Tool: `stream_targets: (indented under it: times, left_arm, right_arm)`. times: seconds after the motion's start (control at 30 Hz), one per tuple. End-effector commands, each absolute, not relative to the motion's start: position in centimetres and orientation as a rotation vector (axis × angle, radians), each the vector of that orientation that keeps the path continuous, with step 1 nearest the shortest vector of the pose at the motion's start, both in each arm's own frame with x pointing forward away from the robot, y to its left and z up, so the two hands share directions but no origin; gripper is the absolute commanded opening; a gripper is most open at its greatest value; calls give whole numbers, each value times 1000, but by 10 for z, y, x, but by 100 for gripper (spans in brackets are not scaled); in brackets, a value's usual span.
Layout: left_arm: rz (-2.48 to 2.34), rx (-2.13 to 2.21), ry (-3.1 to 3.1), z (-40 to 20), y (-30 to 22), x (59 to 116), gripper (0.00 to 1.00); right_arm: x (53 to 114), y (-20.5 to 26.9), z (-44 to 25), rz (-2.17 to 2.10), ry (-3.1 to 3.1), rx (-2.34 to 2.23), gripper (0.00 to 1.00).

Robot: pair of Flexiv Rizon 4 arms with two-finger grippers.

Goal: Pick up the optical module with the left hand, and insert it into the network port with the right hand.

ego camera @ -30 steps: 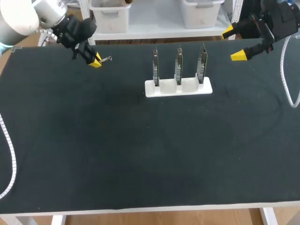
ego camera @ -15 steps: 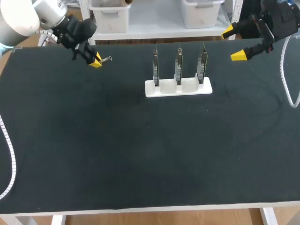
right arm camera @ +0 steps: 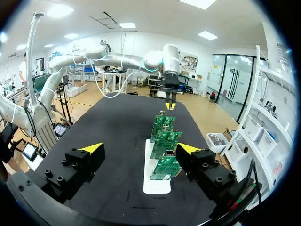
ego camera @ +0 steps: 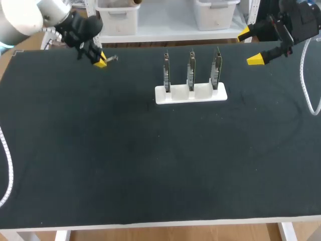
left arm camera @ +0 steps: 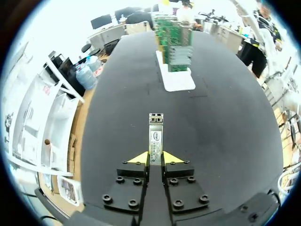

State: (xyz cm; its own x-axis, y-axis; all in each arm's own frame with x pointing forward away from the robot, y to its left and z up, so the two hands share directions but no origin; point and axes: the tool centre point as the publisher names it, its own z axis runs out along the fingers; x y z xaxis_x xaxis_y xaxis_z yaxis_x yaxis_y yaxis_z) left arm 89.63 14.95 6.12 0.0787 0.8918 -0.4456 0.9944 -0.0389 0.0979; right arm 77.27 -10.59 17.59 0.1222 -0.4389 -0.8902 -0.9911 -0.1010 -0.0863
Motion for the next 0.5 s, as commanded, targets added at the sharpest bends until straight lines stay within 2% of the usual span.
stream_targets:
  times: [0.03,0.5]
  left_arm:
    - [-500,2139,1947,91,138,906,0]
    - [-478,2089,1796,128,91,905,0]
  right_arm:
    - [772,-106,176,930,1413,-1651,100]
    - [772,-106,176,930,1413,-1651,100]
